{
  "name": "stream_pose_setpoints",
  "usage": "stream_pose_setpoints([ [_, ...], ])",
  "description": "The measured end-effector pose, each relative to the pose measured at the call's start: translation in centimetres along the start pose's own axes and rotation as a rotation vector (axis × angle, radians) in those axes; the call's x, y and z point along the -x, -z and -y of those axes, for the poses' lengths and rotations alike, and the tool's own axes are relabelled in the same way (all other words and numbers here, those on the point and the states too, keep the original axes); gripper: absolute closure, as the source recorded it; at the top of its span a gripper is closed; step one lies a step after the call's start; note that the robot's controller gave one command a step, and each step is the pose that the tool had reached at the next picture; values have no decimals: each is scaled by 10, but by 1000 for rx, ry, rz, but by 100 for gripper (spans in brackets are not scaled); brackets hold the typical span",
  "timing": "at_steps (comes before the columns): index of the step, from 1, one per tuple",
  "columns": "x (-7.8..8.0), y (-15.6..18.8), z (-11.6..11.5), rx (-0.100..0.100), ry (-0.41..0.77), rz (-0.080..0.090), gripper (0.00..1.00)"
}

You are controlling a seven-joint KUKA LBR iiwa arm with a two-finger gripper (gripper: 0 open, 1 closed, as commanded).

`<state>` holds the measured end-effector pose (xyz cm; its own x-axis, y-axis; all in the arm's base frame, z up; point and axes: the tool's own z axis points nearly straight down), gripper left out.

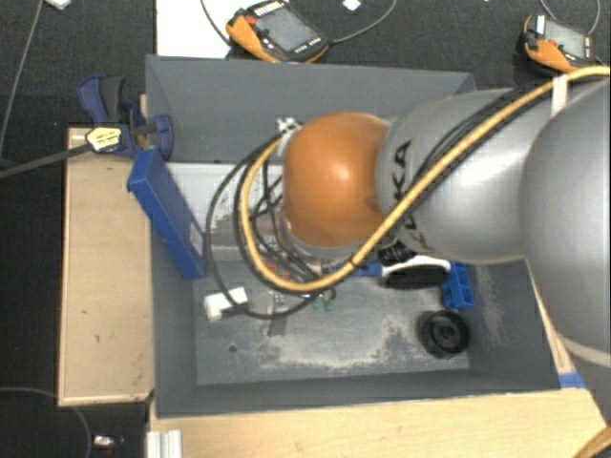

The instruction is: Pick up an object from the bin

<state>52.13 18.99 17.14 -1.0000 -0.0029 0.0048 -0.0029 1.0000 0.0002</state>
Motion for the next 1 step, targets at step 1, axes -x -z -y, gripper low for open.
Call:
stream_pose_setpoints([
  [1,2,3,1,1,-5,7,0],
])
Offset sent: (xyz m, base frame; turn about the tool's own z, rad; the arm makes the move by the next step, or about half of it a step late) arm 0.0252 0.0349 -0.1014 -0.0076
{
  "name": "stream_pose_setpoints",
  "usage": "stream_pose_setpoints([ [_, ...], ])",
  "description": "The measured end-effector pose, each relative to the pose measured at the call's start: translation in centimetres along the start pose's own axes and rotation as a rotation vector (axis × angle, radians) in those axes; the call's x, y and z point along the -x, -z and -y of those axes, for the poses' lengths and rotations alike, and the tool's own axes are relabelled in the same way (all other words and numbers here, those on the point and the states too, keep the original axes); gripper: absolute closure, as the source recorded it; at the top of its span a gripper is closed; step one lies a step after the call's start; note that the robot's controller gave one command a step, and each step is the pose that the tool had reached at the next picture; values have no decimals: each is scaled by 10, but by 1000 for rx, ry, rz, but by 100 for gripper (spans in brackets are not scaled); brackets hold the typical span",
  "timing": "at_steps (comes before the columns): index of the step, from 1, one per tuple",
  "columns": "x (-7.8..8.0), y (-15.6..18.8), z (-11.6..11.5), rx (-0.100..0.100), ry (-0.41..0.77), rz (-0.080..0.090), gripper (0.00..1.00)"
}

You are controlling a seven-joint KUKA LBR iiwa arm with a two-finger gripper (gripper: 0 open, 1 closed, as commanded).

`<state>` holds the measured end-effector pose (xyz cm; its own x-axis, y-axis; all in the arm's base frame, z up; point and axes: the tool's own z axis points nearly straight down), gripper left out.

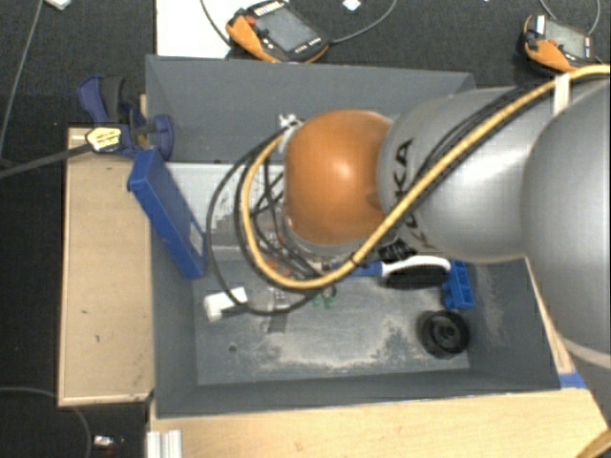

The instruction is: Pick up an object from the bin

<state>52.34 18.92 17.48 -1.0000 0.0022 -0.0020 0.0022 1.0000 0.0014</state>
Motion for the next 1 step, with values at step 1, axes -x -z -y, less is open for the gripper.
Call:
stream_pose_setpoints([
  [1,21,-108,-36,0,16,-7,0],
])
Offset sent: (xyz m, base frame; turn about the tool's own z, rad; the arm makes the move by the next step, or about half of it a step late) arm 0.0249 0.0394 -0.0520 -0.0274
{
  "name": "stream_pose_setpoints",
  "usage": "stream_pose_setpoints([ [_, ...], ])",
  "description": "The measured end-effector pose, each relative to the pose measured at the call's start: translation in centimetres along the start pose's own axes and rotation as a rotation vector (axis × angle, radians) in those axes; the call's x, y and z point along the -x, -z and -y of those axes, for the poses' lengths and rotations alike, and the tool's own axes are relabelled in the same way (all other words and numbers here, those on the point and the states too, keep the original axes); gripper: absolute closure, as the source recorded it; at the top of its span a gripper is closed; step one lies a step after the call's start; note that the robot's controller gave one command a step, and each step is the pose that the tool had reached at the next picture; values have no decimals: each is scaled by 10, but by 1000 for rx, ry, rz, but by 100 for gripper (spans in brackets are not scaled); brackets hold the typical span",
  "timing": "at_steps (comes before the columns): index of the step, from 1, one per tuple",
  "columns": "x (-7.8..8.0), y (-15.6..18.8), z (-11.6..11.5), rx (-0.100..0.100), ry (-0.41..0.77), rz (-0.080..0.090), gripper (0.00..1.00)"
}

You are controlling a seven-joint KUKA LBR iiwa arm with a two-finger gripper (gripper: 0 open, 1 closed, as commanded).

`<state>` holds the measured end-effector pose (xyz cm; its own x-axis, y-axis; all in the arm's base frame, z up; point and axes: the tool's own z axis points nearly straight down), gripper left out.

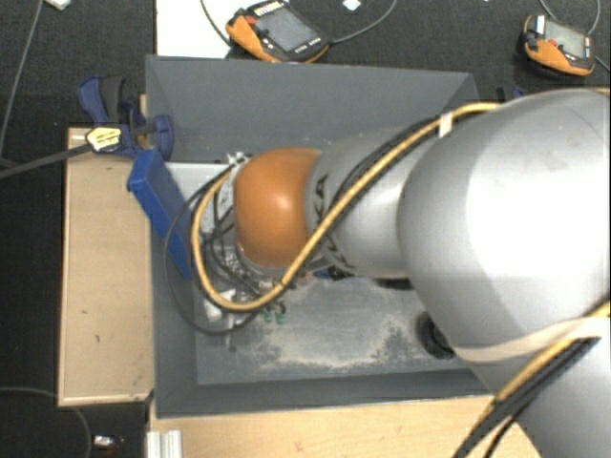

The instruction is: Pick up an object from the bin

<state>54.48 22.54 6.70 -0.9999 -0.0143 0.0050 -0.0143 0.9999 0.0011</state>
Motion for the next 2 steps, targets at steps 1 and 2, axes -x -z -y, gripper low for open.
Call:
stream_pose_setpoints([
  [1,5,58,-3,3,7,14,0],
  [2,0,13,0,0,-4,-1,0],
])
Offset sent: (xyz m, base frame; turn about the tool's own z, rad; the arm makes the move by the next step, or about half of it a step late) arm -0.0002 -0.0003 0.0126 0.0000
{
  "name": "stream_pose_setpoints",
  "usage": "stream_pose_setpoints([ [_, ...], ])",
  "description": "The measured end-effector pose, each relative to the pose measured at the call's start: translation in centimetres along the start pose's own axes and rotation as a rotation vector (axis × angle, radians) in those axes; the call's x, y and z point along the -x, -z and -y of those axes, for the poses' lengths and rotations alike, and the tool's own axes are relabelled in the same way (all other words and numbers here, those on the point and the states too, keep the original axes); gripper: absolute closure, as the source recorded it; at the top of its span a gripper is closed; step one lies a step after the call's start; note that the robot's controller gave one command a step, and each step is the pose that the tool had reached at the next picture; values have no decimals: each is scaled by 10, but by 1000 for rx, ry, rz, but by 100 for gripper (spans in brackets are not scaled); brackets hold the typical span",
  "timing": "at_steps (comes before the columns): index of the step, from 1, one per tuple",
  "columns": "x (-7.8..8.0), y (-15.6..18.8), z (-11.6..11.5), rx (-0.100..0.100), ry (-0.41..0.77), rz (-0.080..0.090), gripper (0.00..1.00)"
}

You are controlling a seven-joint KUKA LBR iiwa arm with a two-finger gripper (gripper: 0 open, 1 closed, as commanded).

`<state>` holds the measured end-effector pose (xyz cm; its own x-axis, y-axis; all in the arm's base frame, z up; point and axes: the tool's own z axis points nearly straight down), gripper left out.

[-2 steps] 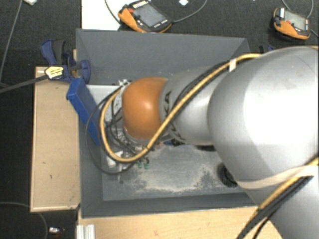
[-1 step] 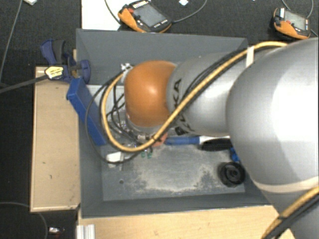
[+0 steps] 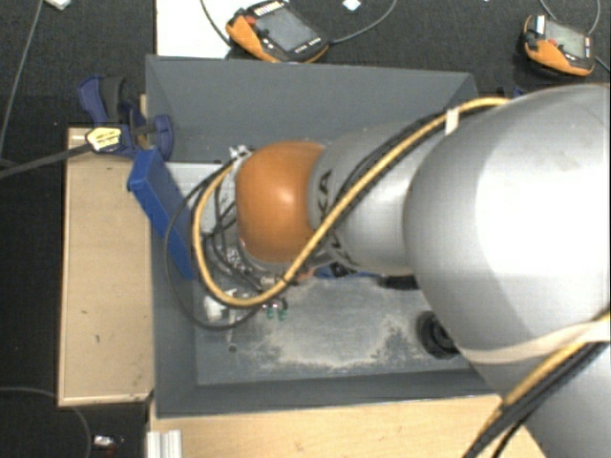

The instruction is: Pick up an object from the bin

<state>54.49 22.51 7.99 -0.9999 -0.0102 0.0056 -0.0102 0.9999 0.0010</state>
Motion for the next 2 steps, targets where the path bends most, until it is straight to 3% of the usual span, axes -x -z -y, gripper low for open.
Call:
stream_pose_setpoints([
  [1,-6,-9,3,6,-8,17,0],
  [2,0,0,0,4,-8,7,100],
])
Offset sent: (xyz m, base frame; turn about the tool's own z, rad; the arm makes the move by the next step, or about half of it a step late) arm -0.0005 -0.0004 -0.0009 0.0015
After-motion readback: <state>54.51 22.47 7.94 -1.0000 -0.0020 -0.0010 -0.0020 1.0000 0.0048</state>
